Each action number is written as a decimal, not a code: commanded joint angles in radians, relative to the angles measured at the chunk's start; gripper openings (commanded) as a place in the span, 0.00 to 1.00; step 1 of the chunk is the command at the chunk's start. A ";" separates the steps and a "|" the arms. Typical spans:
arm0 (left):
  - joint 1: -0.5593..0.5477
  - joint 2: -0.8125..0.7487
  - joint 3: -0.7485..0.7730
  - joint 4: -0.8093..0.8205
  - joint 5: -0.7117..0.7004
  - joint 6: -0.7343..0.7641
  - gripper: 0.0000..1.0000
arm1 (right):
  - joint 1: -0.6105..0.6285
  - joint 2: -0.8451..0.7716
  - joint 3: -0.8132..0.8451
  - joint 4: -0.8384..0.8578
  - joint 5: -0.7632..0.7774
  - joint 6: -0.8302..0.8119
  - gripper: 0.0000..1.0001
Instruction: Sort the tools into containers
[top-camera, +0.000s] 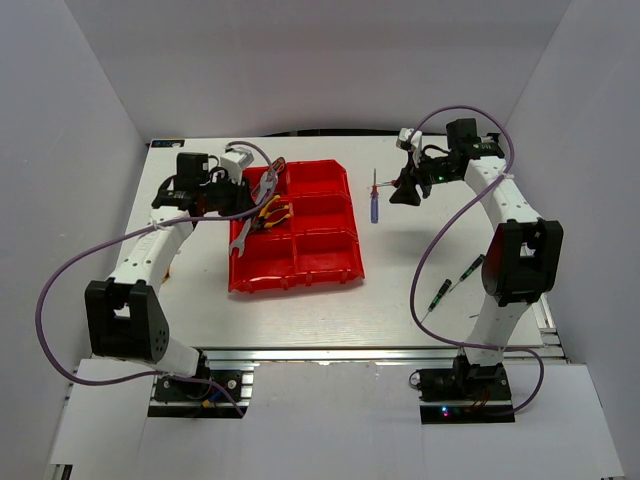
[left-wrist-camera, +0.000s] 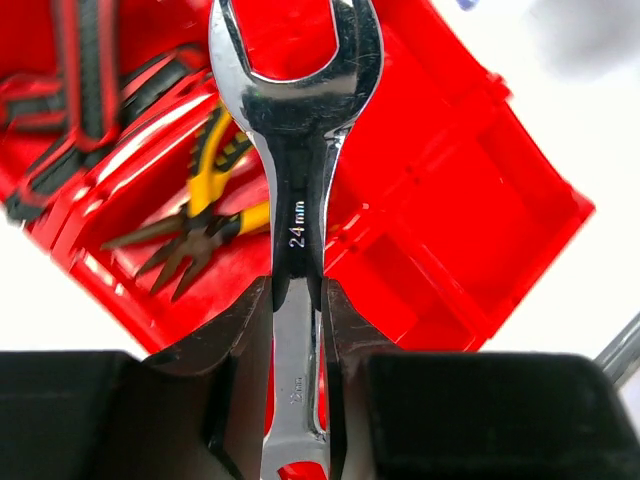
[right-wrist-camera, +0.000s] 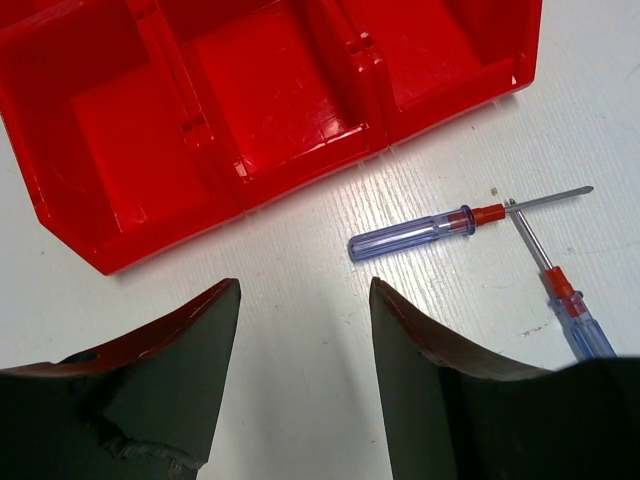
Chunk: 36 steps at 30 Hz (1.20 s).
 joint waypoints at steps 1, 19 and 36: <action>-0.032 -0.015 0.035 0.054 0.167 0.154 0.00 | -0.005 -0.044 0.008 -0.010 -0.013 -0.008 0.61; -0.136 0.025 -0.093 0.046 0.187 0.415 0.00 | -0.007 -0.046 -0.004 -0.032 0.018 -0.026 0.61; -0.144 0.026 -0.204 0.087 0.198 0.444 0.04 | -0.007 -0.044 -0.007 -0.043 0.040 -0.038 0.61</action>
